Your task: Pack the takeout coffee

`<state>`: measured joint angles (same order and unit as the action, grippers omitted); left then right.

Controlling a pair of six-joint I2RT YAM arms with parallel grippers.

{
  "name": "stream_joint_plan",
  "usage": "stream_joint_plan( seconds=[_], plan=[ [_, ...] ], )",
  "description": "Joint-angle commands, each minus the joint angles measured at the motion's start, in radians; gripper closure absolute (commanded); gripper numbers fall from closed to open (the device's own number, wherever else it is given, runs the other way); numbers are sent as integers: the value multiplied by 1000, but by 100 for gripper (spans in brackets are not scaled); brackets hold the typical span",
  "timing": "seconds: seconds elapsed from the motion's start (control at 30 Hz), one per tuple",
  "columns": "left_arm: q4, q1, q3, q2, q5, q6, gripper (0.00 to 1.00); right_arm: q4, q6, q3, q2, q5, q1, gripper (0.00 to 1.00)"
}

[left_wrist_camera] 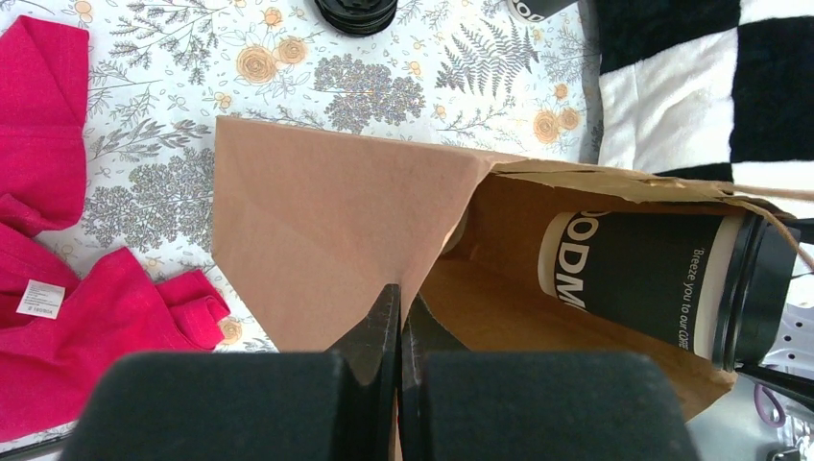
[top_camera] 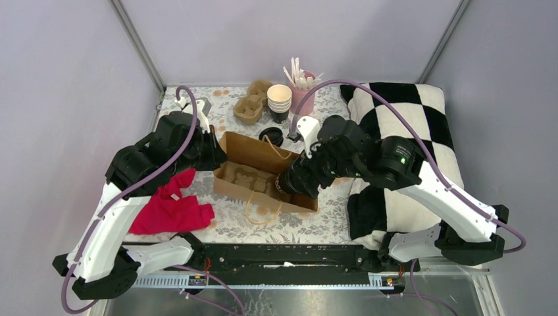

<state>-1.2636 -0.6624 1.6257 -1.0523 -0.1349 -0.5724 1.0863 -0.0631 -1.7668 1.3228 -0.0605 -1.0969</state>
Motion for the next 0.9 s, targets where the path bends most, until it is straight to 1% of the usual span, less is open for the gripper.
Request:
stream_joint_plan(
  seconds=[0.0, 0.23, 0.3, 0.5, 0.63, 0.87],
  plan=[
    [66, 2, 0, 12, -9, 17, 100, -72, 38, 45, -18, 27, -10, 39],
    [82, 3, 22, 4, 29, 19, 100, -105, 58, -54, 63, -17, -86, 40],
    [86, 3, 26, 1, 29, 23, 100, -117, 59, -67, 84, -59, -117, 40],
    [65, 3, 67, -35, 32, 28, 100, -122, 129, -95, 139, -214, -214, 40],
    [9, 2, 84, -64, 22, 6, 100, -120, 159, -80, 159, -260, -249, 40],
    [82, 2, 21, 9, 19, 19, 100, -151, 184, 10, 184, -347, -256, 40]
  ],
)
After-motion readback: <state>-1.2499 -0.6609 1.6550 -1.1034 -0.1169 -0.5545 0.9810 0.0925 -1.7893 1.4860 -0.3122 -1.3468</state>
